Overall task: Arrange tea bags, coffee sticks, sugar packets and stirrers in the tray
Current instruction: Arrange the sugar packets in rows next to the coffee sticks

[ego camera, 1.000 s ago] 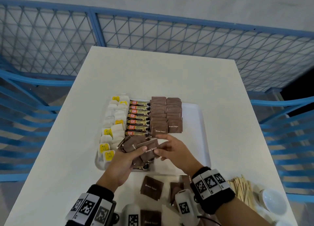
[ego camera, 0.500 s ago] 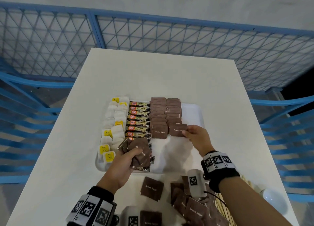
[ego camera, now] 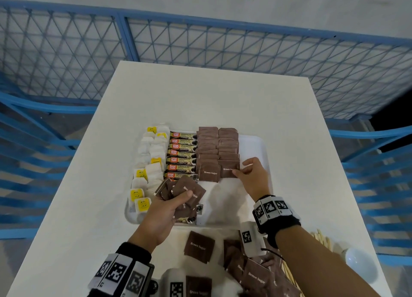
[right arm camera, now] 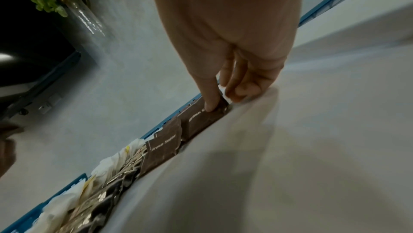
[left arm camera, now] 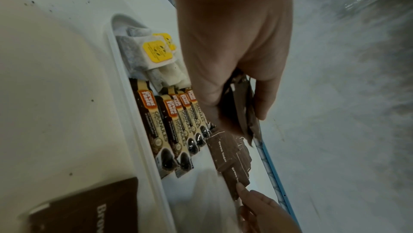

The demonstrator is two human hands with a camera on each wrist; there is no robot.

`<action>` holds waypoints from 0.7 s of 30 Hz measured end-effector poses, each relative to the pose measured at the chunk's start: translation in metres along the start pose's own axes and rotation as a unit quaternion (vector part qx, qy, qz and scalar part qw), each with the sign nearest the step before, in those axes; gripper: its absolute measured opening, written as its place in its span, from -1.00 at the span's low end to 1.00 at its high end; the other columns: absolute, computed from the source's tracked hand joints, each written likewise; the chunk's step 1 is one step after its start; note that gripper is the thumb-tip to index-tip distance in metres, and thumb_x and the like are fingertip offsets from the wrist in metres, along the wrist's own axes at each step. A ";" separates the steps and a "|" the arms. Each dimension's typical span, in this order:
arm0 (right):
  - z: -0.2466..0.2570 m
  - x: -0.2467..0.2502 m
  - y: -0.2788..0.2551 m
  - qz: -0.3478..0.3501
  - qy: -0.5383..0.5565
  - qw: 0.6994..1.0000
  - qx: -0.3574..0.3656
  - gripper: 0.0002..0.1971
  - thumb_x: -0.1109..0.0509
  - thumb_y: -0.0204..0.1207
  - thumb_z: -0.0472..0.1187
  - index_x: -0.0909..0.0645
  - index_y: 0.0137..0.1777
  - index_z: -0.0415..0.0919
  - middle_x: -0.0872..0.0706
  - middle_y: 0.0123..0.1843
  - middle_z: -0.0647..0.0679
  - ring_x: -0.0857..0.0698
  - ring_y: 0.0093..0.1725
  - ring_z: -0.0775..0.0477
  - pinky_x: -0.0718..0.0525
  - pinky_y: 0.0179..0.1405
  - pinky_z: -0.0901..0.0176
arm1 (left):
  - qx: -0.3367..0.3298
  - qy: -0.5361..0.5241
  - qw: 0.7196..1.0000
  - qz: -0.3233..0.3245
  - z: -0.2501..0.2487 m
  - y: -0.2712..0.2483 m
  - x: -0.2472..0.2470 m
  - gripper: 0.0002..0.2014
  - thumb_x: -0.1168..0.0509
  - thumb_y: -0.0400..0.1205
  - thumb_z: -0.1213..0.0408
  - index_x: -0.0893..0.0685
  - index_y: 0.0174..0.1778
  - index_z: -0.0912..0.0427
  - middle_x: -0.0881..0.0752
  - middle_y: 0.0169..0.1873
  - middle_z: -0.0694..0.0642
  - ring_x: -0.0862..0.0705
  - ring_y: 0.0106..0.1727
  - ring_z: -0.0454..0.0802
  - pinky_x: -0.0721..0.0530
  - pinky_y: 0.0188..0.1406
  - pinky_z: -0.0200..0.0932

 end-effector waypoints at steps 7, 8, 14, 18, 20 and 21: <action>0.017 0.000 -0.019 -0.026 -0.011 0.998 0.057 -0.73 -0.41 0.52 -0.10 -0.45 0.09 -0.18 -0.56 -0.19 -0.07 -0.55 -0.19 -0.01 -0.42 -0.31 0.47 | -0.004 0.004 1.000 -0.018 0.001 0.002 -0.003 -0.79 -0.37 0.50 0.51 -0.71 0.02 0.24 -0.81 -0.31 0.09 -0.78 -0.29 0.00 -0.68 -0.52 -0.18; 0.024 -0.001 -0.025 -0.004 -0.001 0.998 0.061 -0.78 -0.38 0.54 -0.07 -0.47 0.05 -0.16 -0.57 -0.24 -0.02 -0.55 -0.23 0.02 -0.46 -0.34 0.52 | -0.004 0.006 1.000 -0.016 0.001 0.002 -0.004 -0.78 -0.38 0.49 0.50 -0.71 0.03 0.24 -0.81 -0.31 0.09 -0.78 -0.29 -0.01 -0.66 -0.53 -0.19; 0.045 -0.018 -0.074 0.319 0.116 0.940 0.033 -0.89 -0.37 0.55 -0.09 -0.62 -0.05 -0.11 -0.69 -0.22 0.07 -0.61 -0.28 0.17 -0.52 -0.35 0.37 | -0.013 0.005 1.000 0.010 0.000 0.000 -0.009 -0.72 -0.38 0.46 0.43 -0.68 0.10 0.32 -0.78 -0.33 0.07 -0.75 -0.34 -0.09 -0.63 -0.52 -0.21; 0.041 -0.024 -0.078 0.324 0.175 0.930 0.015 -0.90 -0.46 0.48 -0.32 -0.60 -0.13 -0.13 -0.68 -0.25 0.00 -0.63 -0.28 0.12 -0.56 -0.36 0.34 | -0.019 0.014 1.000 0.009 0.001 0.000 -0.011 -0.74 -0.37 0.46 0.37 -0.70 0.07 0.27 -0.80 -0.30 0.06 -0.77 -0.25 -0.05 -0.68 -0.44 -0.18; 0.039 -0.023 -0.076 0.317 0.198 0.927 -0.004 -0.91 -0.42 0.50 -0.36 -0.58 -0.12 -0.20 -0.69 -0.21 -0.08 -0.68 -0.24 0.05 -0.64 -0.31 0.32 | -0.016 0.008 1.000 0.000 0.003 0.001 -0.009 -0.76 -0.38 0.45 0.35 -0.71 0.04 0.18 -0.82 -0.24 0.07 -0.78 -0.19 -0.02 -0.71 -0.41 -0.15; 0.038 -0.022 -0.075 0.315 0.215 0.925 -0.016 -0.93 -0.40 0.51 -0.37 -0.57 -0.09 -0.24 -0.70 -0.20 -0.11 -0.70 -0.22 0.02 -0.68 -0.28 0.29 | -0.012 0.004 1.000 -0.005 0.004 0.001 -0.008 -0.79 -0.37 0.48 0.37 -0.71 0.03 0.15 -0.83 -0.25 0.07 -0.79 -0.19 -0.02 -0.72 -0.42 -0.15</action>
Point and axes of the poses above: each hand's wrist, its own y-axis towards the middle knuckle, its own x-axis out of the back of the hand, z = x × y, the point moved 2 cm from there along y, towards the middle knuckle
